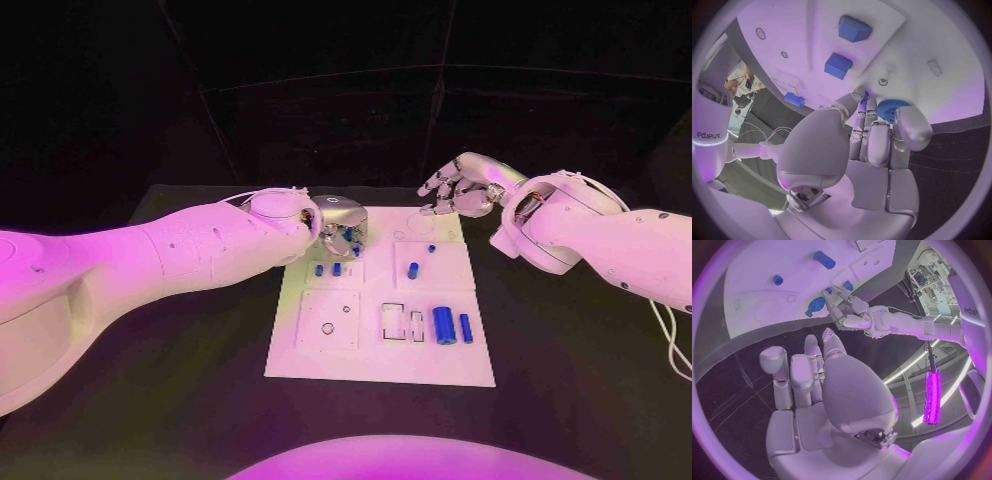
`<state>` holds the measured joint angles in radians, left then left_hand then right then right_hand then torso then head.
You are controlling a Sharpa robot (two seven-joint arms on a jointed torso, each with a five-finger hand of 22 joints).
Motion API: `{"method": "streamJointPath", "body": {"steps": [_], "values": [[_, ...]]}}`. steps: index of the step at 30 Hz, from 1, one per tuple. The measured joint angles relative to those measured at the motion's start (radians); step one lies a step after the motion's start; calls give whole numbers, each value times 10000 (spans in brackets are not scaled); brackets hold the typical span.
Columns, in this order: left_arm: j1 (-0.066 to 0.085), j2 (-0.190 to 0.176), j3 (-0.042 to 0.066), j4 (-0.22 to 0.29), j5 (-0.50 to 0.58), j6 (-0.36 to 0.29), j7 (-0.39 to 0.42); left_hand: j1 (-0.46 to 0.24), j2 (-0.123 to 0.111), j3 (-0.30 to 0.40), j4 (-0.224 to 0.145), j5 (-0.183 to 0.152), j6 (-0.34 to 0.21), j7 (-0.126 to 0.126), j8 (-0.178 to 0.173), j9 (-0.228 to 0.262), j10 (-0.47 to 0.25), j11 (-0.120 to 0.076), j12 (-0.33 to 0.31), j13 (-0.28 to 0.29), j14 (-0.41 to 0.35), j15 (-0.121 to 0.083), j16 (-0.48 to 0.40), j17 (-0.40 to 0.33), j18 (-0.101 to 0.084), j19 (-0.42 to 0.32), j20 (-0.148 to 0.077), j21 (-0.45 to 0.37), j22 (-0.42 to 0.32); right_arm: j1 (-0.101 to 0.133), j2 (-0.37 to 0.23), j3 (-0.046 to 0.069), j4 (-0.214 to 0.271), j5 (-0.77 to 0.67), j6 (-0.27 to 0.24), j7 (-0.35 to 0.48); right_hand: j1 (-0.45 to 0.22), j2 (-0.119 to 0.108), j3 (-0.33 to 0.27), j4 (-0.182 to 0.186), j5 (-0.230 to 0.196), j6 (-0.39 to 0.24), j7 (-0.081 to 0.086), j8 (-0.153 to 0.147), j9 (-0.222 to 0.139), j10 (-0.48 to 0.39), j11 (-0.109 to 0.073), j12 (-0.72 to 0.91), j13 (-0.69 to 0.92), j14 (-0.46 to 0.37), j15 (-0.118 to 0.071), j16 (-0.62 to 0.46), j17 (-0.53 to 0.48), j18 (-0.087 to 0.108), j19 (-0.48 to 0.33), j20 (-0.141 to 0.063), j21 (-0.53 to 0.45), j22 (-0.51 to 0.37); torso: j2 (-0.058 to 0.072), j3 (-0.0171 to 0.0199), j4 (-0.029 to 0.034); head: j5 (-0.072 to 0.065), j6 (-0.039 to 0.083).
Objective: Assemble the parts on the task board
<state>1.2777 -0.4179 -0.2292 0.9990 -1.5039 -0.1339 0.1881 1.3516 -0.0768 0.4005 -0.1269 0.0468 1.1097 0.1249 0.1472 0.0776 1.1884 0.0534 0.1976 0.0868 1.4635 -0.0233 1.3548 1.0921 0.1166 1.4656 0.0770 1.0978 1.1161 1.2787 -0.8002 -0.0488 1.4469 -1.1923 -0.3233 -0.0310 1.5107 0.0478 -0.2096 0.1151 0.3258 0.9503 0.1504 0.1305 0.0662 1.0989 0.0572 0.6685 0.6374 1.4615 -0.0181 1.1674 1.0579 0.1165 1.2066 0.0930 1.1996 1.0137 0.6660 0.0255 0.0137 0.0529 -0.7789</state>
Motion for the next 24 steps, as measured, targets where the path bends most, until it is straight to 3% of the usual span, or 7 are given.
{"method": "streamJointPath", "body": {"steps": [5, 10, 15, 21, 24], "values": [[-34, -192, 28, 243, 29, -81, 18, 0, 0, 27, -27, 0, 0, 0, -1, -1, 0, 0, 0, 1, 0, 0, 0, 1, 0, 0, 0, 0, 14, 0, -8, 0, 1, 1, 0, 0, 0, 0, 0, 0, 0, 0, 0, 0, 0, 0, 0, 0, 0, 0, 0, 0, 0, 0, 0, 0, 0, 0, 0, 0, 4, 15, 19], [-97, -508, 438, 617, 129, -107, 22, 0, 0, 53, -54, 0, 0, 0, 0, -1, 0, 0, -1, 2, 0, 1, 0, 1, 0, 0, 0, 0, 14, 0, -27, 0, -9, 5, 0, 0, 0, 0, 0, 0, 0, 0, 0, 0, 0, 0, 0, 0, 1, 0, 0, 0, 1, 0, 0, 0, 0, -9, -3, -1, 16, 19, 51], [-71, -857, 939, 1060, 312, -233, 31, 0, 0, 81, -26, 0, 0, 0, -39, -2, 0, 0, -41, 2, 0, 1, 0, 1, 0, 0, 0, 61, 47, 0, -51, 0, -29, 26, -1, 0, 0, 0, 0, 0, 0, 0, 0, 0, 0, -1, 0, 0, 1, 0, 0, 0, 1, 0, 0, 0, 0, -9, -9, -3, 21, 53, 79], [-64, -1198, 1149, 1316, 469, -330, 31, 0, 0, 81, -26, 0, 0, 0, -39, -2, 0, 0, -41, 2, 0, 1, 0, 1, 0, 0, 0, 61, 67, 0, -63, 0, -44, 45, 1, 1, 0, 0, 0, 0, 0, 0, 0, 0, 0, -1, 0, 0, -7, 0, 0, 0, 1, 0, 0, 0, 0, -8, -9, -6, 21, 68, 92], [-67, -1404, 1186, 1384, 528, -326, 8, 0, 0, 81, -26, 0, -1, 0, -39, -3, 26, 27, -41, 1, 0, 1, 0, -10, 0, -1, 1, 83, 97, 0, -87, 0, -45, 53, 4, 1, 0, 0, 0, 0, 0, 0, 0, 0, 0, -1, 0, 0, -7, 0, 0, 0, 1, -1, 0, 0, 0, -8, -9, -6, 20, 74, 88]]}}
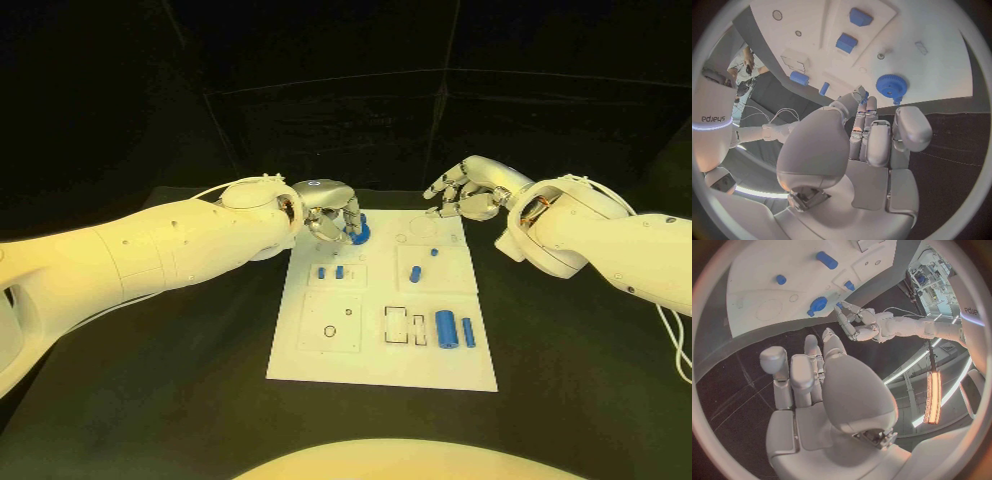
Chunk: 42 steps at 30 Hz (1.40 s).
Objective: Assemble the parts on the task board
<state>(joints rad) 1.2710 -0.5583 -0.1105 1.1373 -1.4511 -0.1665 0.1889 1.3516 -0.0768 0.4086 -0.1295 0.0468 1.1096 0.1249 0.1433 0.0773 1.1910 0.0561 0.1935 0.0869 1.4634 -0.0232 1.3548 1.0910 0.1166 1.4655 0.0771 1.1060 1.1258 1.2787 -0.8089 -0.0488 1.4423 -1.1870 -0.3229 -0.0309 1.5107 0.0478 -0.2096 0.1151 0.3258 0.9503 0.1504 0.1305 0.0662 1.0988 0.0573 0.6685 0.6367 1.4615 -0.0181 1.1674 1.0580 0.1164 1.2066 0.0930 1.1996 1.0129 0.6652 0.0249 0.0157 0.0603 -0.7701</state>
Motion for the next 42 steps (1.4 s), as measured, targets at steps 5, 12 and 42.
{"method": "streamJointPath", "body": {"steps": [5, 12, 42], "values": [[-5, -298, 20, 21, 94, 108, -72, 0, 0, 0, 0, 0, 0, 0, 0, -1, 9, 9, 0, -1, 0, 0, 0, -17, 0, 0, 0, 25, 11, 0, -25, 0, 0, 12, 5, -1, 0, 0, 0, 0, 0, 0, 0, 0, 0, 0, 0, 0, 0, 0, 0, 0, 0, 0, 0, 0, 0, 0, 1, 0, 0, 4, -10], [-140, -490, 29, -6, 176, 351, -138, 0, 0, -1, -1, 0, 34, 35, -1, -4, 9, 10, 0, -1, 0, 0, 0, -23, 0, 0, 0, 25, 16, 0, -46, 0, 6, 20, 10, -3, 0, 0, 0, 0, 0, 0, 0, 0, 0, 0, 0, 0, 1, 0, 0, -38, -23, 1, 0, 0, 0, -18, 8, -5, -15, 11, -25], [-414, -207, 24, -489, 244, 688, -164, -34, -34, -1, -1, 0, 34, 34, -37, -5, 8, 10, -38, -3, 0, 1, 0, -53, 0, 0, 0, 25, 13, 0, -30, 0, 9, 32, 17, -4, 0, 0, 0, 0, 0, 0, 0, 0, 0, 0, 0, 0, -6, 0, 0, -37, -30, 0, 0, 0, 0, -26, 19, 2, -35, 33, -57]]}}
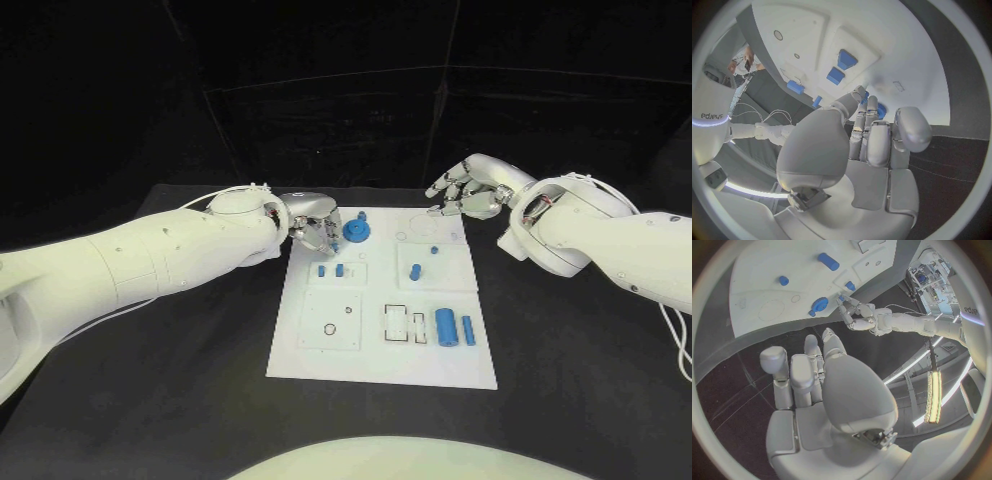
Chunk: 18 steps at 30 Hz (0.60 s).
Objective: Assemble the parts on the task board
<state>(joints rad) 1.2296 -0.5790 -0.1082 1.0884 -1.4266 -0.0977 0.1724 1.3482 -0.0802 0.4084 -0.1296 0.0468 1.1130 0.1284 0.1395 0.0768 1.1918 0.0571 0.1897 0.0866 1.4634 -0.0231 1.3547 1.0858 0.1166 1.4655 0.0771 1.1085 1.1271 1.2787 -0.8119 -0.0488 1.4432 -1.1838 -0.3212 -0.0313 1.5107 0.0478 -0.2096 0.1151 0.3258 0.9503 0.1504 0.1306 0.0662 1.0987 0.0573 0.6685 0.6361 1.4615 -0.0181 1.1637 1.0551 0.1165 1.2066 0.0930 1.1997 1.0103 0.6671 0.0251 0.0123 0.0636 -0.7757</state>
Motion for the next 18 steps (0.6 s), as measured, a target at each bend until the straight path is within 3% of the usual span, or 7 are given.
{"method": "streamJointPath", "body": {"steps": [18], "values": [[-2, 37, -4, -48, 12, 207, -3, 0, 0, 28, 28, 0, 36, -37, 0, -2, 0, 0, -39, -1, 0, 0, 0, -12, 0, 0, 0, 0, 28, 0, -2, 0, -3, 2, 8, 0, 0, 0, 0, 0, 0, 0, 0, 0, 0, 0, 0, 0, 1, 0, 0, 0, 1, -1, 0, 0, 0, 1, -7, 1, 5, 38, 10]]}}
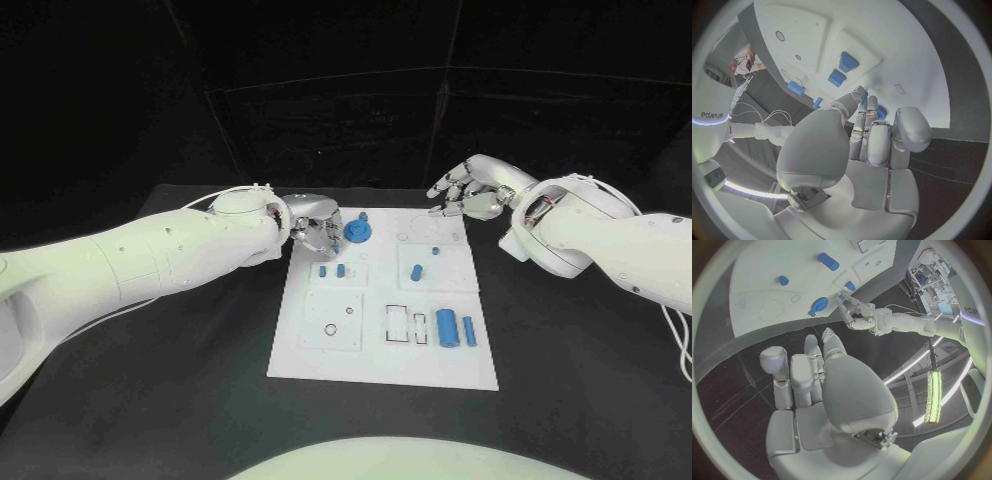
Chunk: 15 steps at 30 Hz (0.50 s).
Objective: Assemble the parts on the task board
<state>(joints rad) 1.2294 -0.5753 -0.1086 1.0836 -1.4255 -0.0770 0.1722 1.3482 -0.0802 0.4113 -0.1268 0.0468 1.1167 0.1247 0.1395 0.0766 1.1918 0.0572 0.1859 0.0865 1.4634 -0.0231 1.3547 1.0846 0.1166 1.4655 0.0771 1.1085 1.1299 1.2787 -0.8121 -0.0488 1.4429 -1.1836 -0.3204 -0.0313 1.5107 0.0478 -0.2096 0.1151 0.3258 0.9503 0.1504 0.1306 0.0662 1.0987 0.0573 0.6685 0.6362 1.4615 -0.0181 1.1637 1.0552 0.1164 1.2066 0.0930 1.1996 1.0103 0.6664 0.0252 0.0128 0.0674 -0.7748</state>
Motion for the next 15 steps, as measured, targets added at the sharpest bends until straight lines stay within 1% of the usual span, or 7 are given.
{"method": "streamJointPath", "body": {"steps": [9, 11, 15], "values": [[0, 37, -4, -6, 1, 109, -4, 0, 0, 29, -29, 0, 0, 0, 0, 0, 0, 0, 0, 0, 0, 1, 0, 0, 1, 0, 0, 0, 19, 0, 10, 0, -4, 1, 4, 0, 0, 0, 0, 0, 0, 0, 0, 0, 0, 0, 0, 0, 0, 0, 0, 0, 0, 0, 0, 0, 0, 0, 1, -1, 1, -6, -21], [0, 44, -9, -5, 2, 129, -4, 0, 0, 29, -30, 0, 0, 0, 0, 0, 37, 32, 0, 0, 0, 0, 0, 0, 0, 0, 0, 38, 18, 0, 11, 0, -4, 1, 7, 0, 0, 0, 0, 0, 0, 0, 0, 0, 0, 0, 0, 0, 1, 0, 0, 0, 0, 1, 0, 0, 0, 0, 1, 0, 0, -8, -30], [0, 50, -12, -5, 1, 148, 1, 0, 0, 29, -30, 0, 0, 0, 0, -1, 73, 0, 0, -1, 0, 0, 0, 1, 0, 0, 0, 38, 18, 0, 11, 0, -6, 1, 15, 0, 0, 0, 0, 0, 0, 0, 0, 0, 0, 0, 0, 0, 1, 0, 0, 0, 0, 1, 0, 0, 0, 0, 1, -1, 1, -7, -47]]}}
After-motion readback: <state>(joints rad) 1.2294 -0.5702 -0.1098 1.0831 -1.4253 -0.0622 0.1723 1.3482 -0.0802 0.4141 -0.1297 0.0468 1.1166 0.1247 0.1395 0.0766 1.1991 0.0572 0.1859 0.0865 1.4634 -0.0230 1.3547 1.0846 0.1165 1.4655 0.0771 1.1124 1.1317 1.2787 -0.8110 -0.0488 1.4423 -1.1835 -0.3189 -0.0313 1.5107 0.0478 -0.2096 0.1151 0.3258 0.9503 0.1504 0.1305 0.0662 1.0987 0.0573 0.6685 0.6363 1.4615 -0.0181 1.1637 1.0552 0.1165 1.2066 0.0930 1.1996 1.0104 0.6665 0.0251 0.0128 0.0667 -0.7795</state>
